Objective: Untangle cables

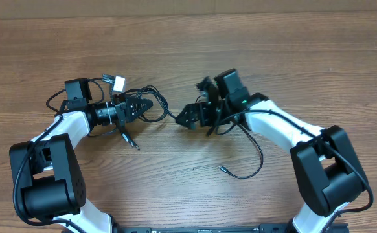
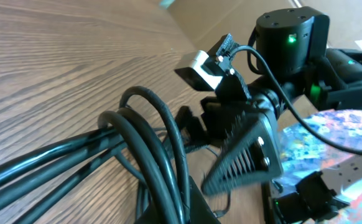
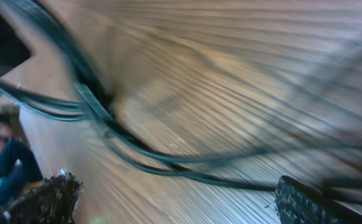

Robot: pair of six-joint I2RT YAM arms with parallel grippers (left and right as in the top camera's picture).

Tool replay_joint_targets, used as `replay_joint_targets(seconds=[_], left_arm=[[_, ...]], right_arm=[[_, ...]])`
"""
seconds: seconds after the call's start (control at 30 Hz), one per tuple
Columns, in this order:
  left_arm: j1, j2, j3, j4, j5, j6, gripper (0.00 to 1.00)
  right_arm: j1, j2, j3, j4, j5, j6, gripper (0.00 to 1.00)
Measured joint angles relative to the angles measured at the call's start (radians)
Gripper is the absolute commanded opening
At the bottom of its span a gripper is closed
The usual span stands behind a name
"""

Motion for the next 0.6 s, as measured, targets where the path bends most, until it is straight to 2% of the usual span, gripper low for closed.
replay_joint_targets(seconds=[0.27, 0.6], left_arm=[[-0.005, 0.0, 0.0, -0.002, 0.051, 0.006, 0.04], [-0.039, 0.0, 0.0, 0.005, 0.12, 0.007, 0.04]], right_arm=[[0.034, 0.0, -0.001, 0.183, 0.022, 0.0, 1.0], [0.044, 0.0, -0.001, 0.197, 0.134, 0.015, 1.0]])
